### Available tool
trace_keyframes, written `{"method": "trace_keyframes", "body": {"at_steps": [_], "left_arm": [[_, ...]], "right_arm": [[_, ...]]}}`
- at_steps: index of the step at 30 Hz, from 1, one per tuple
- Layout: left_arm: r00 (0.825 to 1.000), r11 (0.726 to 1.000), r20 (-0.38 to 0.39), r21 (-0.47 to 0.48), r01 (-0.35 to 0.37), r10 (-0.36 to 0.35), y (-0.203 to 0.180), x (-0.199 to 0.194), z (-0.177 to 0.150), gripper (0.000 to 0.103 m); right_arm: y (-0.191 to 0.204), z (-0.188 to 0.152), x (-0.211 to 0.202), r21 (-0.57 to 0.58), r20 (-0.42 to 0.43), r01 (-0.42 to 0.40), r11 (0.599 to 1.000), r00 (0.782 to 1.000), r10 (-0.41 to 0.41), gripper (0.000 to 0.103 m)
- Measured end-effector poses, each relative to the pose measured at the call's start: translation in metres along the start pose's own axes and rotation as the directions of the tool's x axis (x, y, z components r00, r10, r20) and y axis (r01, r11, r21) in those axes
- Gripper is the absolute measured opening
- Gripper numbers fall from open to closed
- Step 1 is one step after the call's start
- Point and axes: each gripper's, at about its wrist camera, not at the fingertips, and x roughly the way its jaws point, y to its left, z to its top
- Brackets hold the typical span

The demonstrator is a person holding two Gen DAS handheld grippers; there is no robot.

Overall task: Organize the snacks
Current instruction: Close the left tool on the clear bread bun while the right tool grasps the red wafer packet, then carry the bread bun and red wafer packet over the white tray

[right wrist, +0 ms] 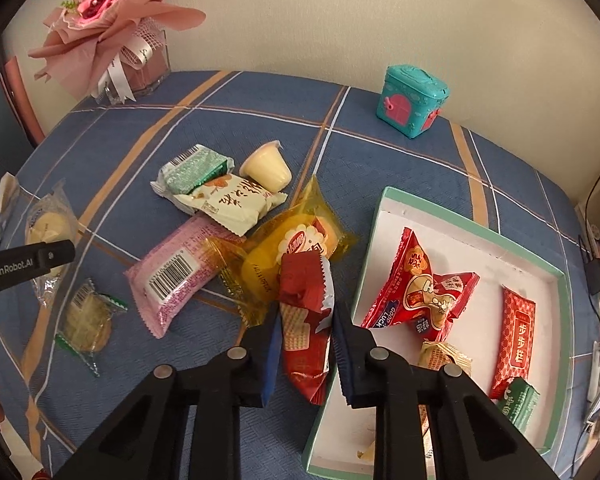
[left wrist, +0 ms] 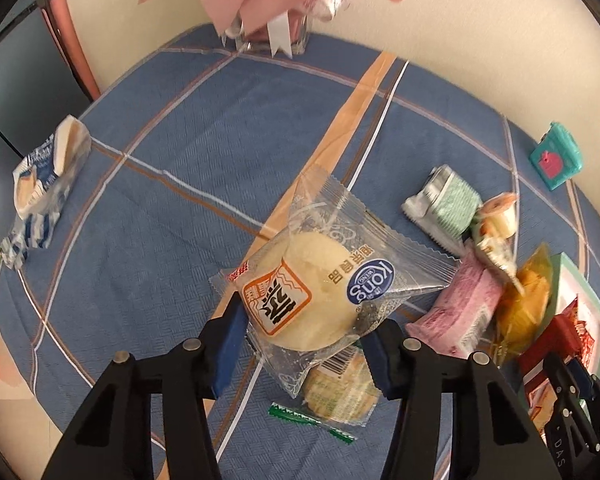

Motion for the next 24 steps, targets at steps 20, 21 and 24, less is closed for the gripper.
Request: {"method": "trace_keyframes", "body": {"at_steps": [20, 21, 24], "left_arm": [[0.991, 0.995, 0.118, 0.093, 0.044, -0.055, -0.067, -0.064, -0.008, 0.055], [0.991, 0.994, 0.120, 0.101, 0.047, -0.059, -0.073, -0.066, -0.009, 0.055], [0.990, 0.990, 0.126, 0.126, 0.055, -0.071, -0.090, -0.070, -0.015, 0.055]], "right_arm": [[-0.037, -0.001, -0.046, 0.072, 0.060, -0.060, 0.996, 0.997, 0.056, 0.026], [-0.040, -0.001, -0.047, 0.077, 0.060, -0.059, 0.995, 0.997, 0.054, 0.026], [-0.052, -0.003, -0.050, 0.093, 0.064, -0.058, 0.994, 0.997, 0.052, 0.026]]}}
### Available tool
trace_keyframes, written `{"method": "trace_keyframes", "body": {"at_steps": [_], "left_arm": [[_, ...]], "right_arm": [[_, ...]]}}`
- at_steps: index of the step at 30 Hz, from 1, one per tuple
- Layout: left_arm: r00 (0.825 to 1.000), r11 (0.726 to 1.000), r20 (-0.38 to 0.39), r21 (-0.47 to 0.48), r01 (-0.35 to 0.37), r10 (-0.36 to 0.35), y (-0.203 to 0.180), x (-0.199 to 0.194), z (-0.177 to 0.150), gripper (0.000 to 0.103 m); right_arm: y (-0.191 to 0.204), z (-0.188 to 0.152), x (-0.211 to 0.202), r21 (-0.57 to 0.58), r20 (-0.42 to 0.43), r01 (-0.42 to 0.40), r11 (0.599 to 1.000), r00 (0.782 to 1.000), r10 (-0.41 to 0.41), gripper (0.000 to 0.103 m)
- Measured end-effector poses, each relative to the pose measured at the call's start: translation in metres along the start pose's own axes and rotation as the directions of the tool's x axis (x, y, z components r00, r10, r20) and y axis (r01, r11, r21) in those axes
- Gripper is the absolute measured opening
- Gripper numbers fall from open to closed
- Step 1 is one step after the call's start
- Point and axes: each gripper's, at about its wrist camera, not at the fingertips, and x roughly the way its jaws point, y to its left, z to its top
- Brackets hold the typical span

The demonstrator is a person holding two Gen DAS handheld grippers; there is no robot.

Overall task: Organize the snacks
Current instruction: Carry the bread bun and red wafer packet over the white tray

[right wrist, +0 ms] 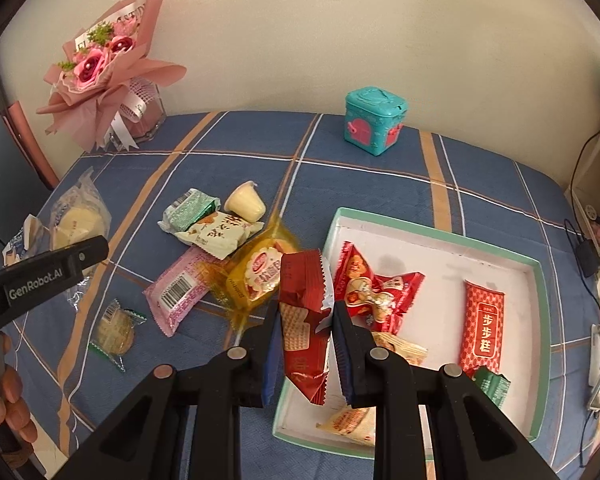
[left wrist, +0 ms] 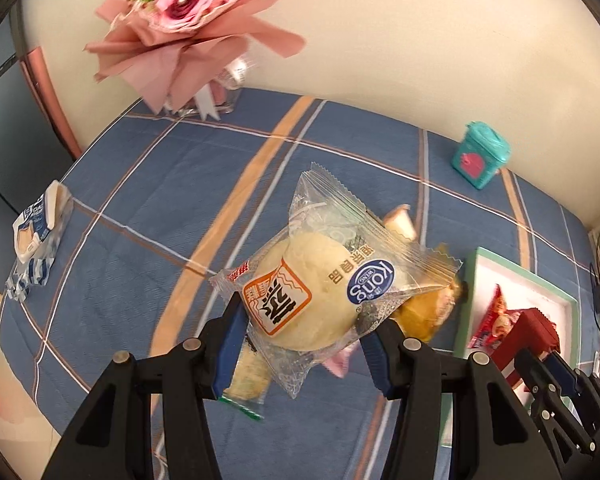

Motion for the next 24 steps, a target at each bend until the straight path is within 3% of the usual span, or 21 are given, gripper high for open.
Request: {"method": "trace_keyframes", "body": {"at_steps": [13, 24], "left_arm": [[0.997, 0.987, 0.002, 0.141, 0.074, -0.075, -0.093, -0.010, -0.018, 0.056], [0.988, 0.940, -0.037, 0.303, 0.154, -0.150, -0.186, -0.013, -0.048, 0.056]], "right_arm": [[-0.075, -0.004, -0.010, 0.113, -0.009, 0.030, 0.993, 1.000, -0.029, 0.026], [-0.167, -0.017, -0.014, 0.289, -0.046, 0.088, 0.953, 0.996, -0.078, 0.026]]}}
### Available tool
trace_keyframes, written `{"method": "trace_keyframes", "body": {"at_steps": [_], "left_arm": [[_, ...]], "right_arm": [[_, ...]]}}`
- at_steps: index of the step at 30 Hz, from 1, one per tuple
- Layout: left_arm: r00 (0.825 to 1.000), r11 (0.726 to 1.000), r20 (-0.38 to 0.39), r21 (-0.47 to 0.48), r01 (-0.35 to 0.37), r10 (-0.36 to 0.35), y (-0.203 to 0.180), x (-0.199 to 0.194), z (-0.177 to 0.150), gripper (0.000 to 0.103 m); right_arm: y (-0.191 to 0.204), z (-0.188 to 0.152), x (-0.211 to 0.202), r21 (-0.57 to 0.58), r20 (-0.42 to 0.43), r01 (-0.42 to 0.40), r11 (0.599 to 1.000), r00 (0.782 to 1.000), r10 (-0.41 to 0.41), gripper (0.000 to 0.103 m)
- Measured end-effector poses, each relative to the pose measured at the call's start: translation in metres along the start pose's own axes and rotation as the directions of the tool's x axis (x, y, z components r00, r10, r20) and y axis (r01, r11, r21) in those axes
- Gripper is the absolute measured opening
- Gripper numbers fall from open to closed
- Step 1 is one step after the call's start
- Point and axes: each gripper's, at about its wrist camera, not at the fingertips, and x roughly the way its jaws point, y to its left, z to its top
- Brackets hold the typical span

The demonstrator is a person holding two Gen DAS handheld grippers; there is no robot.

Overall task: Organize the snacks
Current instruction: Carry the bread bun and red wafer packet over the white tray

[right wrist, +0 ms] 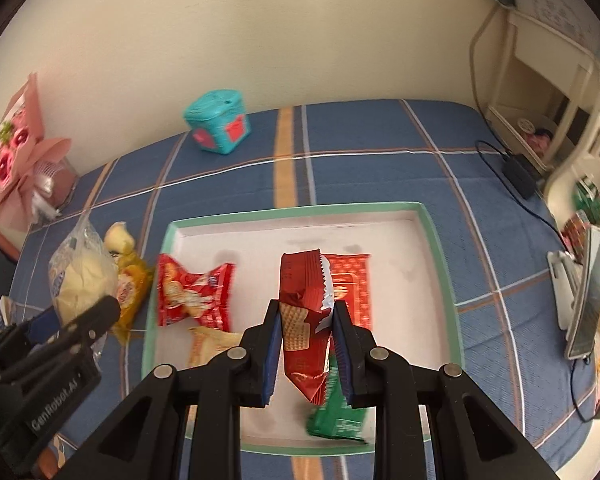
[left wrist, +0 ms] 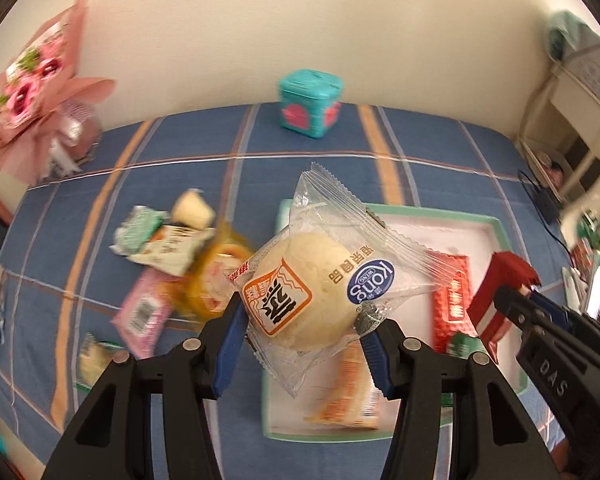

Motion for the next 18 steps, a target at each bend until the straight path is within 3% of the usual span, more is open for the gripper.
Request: {"method": "trace_keyframes", "body": {"at_steps": [9, 18], "left_arm": [[0.998, 0.997, -0.045, 0.067, 0.041, -0.038, -0.049, 0.023, -0.005, 0.056], [0.997, 0.996, -0.072, 0.079, 0.038, -0.032, -0.061, 0.039, -0.005, 0.056]], "right_arm": [[-0.044, 0.002, 0.005, 0.085, -0.015, 0.026, 0.996, 1.000, -0.025, 0.026], [-0.053, 0.003, 0.017, 0.110, -0.029, 0.015, 0.994, 1.000, -0.012, 0.026]]}}
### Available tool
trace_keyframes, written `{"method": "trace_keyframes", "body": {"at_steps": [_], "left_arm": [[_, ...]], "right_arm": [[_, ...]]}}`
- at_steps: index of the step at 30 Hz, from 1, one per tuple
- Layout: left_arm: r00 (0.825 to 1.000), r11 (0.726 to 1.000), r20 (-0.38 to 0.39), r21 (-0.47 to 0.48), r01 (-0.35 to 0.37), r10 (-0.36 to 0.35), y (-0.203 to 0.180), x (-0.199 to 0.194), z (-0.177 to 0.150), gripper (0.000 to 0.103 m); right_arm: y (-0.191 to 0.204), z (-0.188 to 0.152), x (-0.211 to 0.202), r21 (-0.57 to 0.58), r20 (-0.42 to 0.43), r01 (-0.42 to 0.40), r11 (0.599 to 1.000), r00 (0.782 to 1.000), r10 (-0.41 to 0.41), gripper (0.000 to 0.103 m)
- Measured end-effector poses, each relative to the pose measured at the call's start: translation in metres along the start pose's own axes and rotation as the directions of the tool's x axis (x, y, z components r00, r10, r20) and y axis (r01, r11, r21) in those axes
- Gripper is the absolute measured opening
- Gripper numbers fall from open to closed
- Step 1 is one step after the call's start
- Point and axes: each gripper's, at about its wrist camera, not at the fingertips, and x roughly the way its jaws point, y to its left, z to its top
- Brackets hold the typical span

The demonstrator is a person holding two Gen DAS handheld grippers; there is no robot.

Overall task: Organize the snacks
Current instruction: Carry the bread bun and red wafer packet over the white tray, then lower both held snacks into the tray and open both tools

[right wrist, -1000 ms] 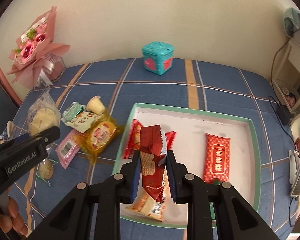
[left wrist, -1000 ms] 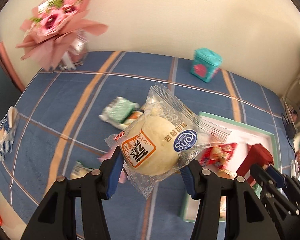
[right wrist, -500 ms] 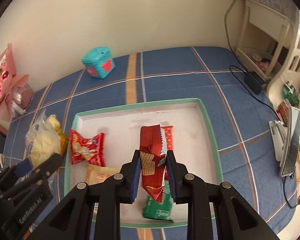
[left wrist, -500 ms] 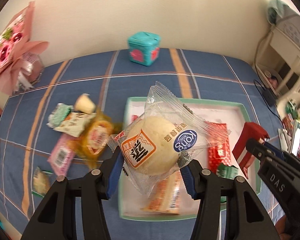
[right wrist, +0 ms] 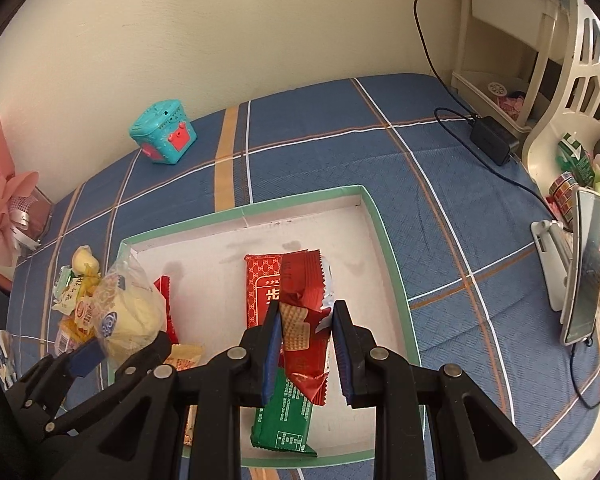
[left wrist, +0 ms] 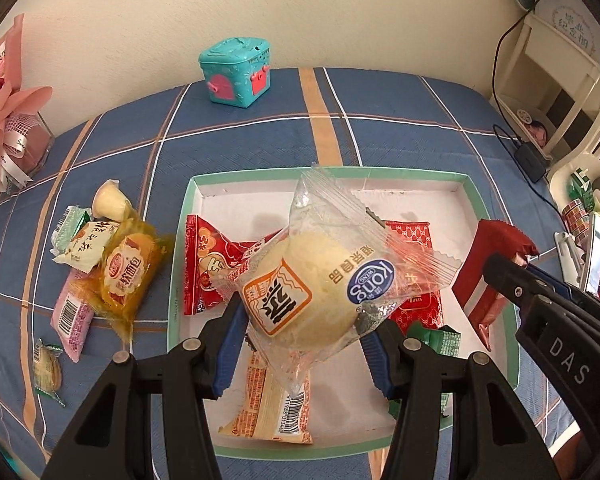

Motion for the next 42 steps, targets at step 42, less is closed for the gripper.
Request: {"method": "trace_keyframes", "body": {"at_steps": [42], "left_arm": [[0.997, 0.989, -0.042, -0.129, -0.066, 0.061, 0.055, -0.001, 0.003, 0.069]], "right_arm": [[0.012, -0.004, 0.014, -0.034, -0.054, 0.016, 0.999, 0.998, -0.018, 0.058]]}}
